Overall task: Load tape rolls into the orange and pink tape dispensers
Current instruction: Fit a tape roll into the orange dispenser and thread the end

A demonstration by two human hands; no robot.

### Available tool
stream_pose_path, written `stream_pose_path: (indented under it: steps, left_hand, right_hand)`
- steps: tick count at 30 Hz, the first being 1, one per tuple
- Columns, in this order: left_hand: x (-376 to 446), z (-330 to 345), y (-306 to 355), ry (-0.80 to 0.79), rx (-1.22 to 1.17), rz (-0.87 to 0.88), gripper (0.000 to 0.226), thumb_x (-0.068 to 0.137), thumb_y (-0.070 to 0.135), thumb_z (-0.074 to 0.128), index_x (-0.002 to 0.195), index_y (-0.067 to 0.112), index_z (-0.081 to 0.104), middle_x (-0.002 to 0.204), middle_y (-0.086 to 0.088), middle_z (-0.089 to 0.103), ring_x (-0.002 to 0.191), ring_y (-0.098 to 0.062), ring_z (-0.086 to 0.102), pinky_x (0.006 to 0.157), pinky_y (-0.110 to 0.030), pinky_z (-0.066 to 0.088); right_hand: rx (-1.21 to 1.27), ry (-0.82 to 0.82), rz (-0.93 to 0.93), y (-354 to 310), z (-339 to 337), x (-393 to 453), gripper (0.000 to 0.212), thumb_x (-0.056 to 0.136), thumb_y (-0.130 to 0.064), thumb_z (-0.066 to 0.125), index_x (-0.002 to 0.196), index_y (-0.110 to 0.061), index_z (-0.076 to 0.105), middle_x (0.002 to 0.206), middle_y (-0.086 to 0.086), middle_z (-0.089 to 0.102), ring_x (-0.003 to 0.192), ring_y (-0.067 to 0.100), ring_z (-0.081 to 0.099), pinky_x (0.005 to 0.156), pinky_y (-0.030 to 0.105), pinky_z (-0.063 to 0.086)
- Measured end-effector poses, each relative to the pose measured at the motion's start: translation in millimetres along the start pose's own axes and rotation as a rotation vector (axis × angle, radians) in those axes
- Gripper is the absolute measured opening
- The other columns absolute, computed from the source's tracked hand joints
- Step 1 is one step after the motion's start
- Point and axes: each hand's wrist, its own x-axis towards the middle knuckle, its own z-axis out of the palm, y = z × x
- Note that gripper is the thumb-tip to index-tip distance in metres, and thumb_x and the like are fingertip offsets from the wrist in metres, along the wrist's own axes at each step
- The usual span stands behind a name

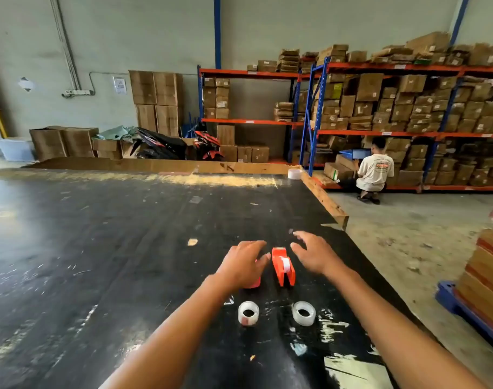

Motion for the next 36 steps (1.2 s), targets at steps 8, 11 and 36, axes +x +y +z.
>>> stream_pose_path:
  steps: [8,11,36]
  left_hand:
    - [23,53,23,-0.079,-0.160,-0.112,0.022,0.090,0.006,0.041,0.085,-0.006,0.060,0.100,-0.028,0.068,0.093,-0.046,0.062,0.073,-0.046,0.047]
    - [29,62,28,-0.102,-0.144,-0.174,0.027,0.089,0.003,0.042,0.063,0.003,0.048,0.100,-0.028,0.067,0.092,-0.044,0.062,0.066,-0.039,0.039]
    - [76,46,38,0.264,-1.162,-0.510,0.026,0.090,0.030,0.066,0.110,0.014,0.061,0.105,-0.015,0.073,0.088,-0.027,0.074,0.075,-0.038,0.063]
  right_hand:
    - [0.134,-0.154,0.054,42,29,-4,0.037,0.082,-0.014,0.070,0.118,-0.005,0.065,0.115,0.014,0.070,0.111,0.025,0.064,0.098,0.039,0.049]
    - [0.158,-0.166,0.010,51,38,-1,0.022,0.080,-0.015,0.070,0.101,-0.013,0.073,0.099,0.007,0.075,0.094,0.020,0.068,0.090,0.043,0.053]
    - [0.596,0.002,-0.182,36,-18,31,0.009,0.090,-0.017,0.062,0.094,-0.021,0.070,0.089,-0.006,0.070,0.082,0.011,0.069,0.067,0.018,0.057]
